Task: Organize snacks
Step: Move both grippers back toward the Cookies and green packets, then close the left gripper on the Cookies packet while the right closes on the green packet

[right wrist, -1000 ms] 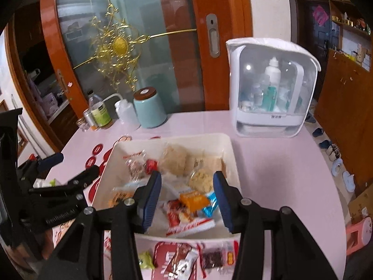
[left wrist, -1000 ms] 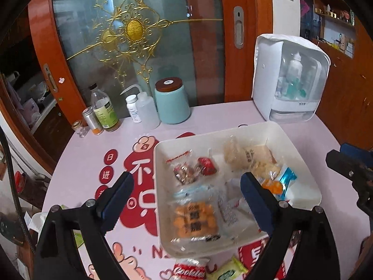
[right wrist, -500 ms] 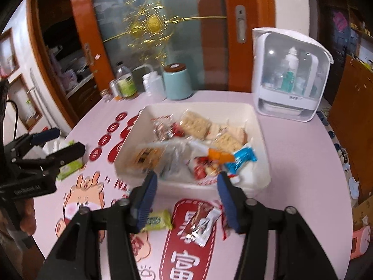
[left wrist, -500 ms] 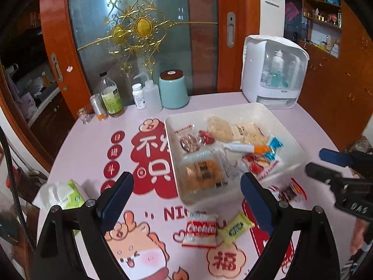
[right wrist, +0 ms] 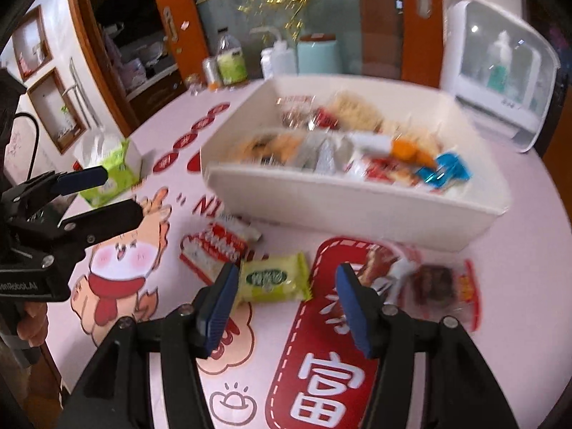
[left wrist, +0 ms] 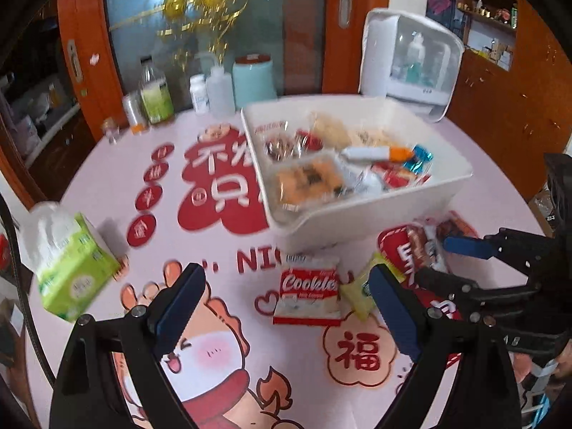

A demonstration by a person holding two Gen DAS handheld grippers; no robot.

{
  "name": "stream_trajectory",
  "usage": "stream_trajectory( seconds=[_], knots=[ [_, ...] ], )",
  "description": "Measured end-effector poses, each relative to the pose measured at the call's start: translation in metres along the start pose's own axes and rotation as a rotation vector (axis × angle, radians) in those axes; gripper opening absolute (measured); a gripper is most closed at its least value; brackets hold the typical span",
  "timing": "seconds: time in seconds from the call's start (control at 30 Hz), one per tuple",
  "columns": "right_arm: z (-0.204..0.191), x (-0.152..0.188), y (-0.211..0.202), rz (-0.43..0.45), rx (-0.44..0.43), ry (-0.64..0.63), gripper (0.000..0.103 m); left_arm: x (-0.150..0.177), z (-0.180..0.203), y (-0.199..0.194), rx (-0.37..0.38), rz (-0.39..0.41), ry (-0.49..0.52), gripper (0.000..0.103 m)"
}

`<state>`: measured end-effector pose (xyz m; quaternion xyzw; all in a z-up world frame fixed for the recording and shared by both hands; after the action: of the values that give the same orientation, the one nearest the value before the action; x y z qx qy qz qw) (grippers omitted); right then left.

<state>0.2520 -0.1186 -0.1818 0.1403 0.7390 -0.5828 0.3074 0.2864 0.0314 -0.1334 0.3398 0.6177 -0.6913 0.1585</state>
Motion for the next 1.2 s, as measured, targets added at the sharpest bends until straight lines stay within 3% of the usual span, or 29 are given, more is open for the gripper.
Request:
stream_trajectory(
  seconds=[0.3, 0.7, 0.87, 1.1, 1.2],
  knots=[
    [-0.007, 0.016, 0.049, -0.058, 0.0, -0.045, 0.057, 0.029, -0.016, 0.057, -0.002, -0.12, -0.05, 0.092],
    [-0.025, 0.008, 0.058, -0.029, -0.012, -0.105, 0.059, 0.037, -0.022, 0.077, 0.014, -0.162, -0.077, 0.092],
    [-0.036, 0.009, 0.063, -0.021, 0.009, -0.174, 0.078, 0.034, -0.022, 0.077, 0.012, -0.164, -0.068, 0.092],
    [-0.034, 0.016, 0.076, -0.055, 0.038, -0.171, 0.077, 0.032, -0.022, 0.082, 0.008, -0.176, -0.055, 0.092],
    [-0.026, 0.016, 0.069, -0.053, 0.052, -0.157, 0.064, 0.034, -0.02, 0.088, 0.027, -0.195, -0.051, 0.092]
  ],
)
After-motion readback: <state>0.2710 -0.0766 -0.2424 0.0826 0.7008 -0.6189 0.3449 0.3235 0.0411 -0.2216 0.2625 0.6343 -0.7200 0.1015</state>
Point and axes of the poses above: each gripper's, at about its wrist camera, not at the fingertips, and y roughly the way its jaws point, z to its right, x to its underside, the point moved 7 cm from there along y, roughly the way its jaws point, and after that the axes turned 2 degrees about z, right-handed, at the moved point
